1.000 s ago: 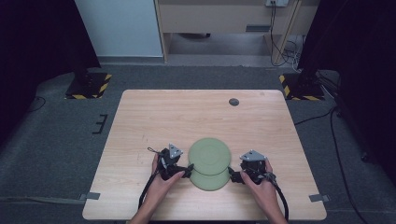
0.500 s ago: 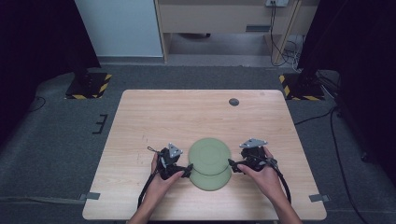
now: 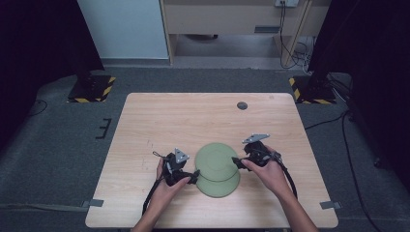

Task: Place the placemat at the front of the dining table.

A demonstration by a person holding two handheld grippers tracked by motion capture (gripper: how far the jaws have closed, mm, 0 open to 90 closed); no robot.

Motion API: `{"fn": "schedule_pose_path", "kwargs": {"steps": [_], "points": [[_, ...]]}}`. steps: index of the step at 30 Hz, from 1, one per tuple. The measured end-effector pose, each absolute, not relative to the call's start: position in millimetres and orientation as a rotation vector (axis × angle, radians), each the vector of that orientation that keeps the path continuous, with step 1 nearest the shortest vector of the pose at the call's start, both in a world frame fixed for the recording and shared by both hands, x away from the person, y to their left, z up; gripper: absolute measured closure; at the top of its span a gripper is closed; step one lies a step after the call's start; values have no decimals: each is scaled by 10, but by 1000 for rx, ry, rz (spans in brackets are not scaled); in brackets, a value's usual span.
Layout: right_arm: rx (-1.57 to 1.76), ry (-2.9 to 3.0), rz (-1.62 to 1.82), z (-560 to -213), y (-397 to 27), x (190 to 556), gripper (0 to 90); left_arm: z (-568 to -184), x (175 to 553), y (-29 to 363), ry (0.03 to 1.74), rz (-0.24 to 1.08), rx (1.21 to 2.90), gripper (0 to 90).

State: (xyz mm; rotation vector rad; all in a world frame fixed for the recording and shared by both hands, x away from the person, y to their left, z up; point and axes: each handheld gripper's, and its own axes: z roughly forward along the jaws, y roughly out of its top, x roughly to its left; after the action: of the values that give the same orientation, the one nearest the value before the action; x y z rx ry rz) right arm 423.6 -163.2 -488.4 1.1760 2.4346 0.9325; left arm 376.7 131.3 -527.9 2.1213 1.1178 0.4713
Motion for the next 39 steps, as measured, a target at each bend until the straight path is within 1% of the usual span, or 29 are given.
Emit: {"fn": "schedule_pose_path", "kwargs": {"steps": [3,14,24,28,39], "points": [[1185,2442,958,-4851,-1608,4301,237,-5278,3768,1310,1117,473,2123,23],[1202,2520,920,-4909,-1448,4496,215,-5278,3767,1303,1118,477,2124,23],[1212,2544,953,-4902,-1364,4576,198,-5283,3766,1296,1125,483,2119,19],[1233,2564,965,-4954,-1365,4621,184,-5284,3764,1290,1130,485,2116,20],[1268,2596,979,-5052,-1337,4680,182,-5294,3769,1278,1133,488,2110,19]]}}
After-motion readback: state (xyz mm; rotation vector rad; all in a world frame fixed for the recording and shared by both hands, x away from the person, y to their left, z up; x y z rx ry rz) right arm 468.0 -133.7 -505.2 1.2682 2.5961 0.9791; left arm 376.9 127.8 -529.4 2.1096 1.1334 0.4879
